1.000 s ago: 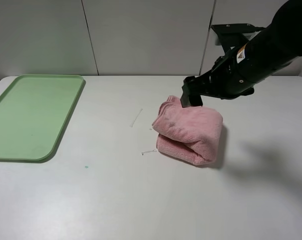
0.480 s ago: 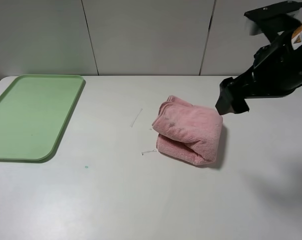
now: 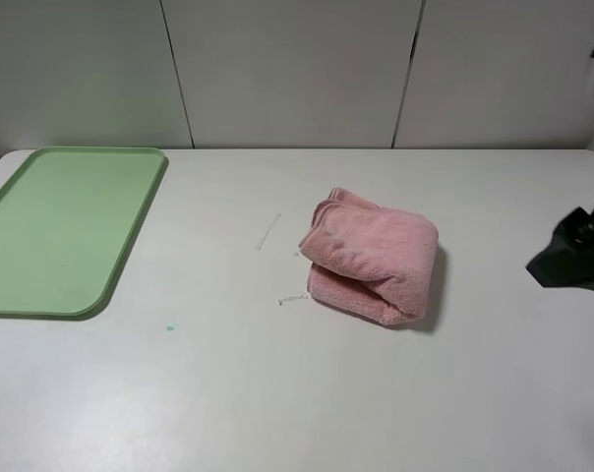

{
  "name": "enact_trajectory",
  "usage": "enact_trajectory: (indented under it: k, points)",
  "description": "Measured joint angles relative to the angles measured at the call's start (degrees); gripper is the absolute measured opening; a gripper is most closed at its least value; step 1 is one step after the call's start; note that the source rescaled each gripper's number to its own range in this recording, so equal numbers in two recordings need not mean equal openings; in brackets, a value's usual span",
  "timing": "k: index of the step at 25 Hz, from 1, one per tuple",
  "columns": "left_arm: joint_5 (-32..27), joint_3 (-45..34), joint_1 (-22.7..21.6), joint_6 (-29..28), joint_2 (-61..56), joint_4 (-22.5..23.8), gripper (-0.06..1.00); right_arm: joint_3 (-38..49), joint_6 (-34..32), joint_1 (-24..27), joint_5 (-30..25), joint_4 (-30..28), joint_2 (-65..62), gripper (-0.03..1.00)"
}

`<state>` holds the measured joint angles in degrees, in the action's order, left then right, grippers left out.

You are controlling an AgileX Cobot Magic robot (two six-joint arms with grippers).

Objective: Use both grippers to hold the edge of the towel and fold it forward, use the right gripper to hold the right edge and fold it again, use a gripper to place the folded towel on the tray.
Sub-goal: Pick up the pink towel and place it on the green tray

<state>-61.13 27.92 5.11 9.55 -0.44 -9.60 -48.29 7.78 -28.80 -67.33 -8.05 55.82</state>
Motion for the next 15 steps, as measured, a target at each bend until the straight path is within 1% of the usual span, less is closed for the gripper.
enact_trajectory:
  k: [2,8,15]
  points:
    - [0.0,0.0,0.0,0.0,0.0,0.0,1.00,2.2,-0.4,2.4,-0.6,-0.3,-2.8,1.00]
    - [0.0,0.0,0.0,0.0,0.0,0.0,1.00,7.6,-1.3,11.8,-1.6,0.0,-12.2,1.00]
    - [0.0,0.0,0.0,0.0,0.0,0.0,1.00,10.6,-4.3,20.2,-0.9,0.8,-25.1,1.00]
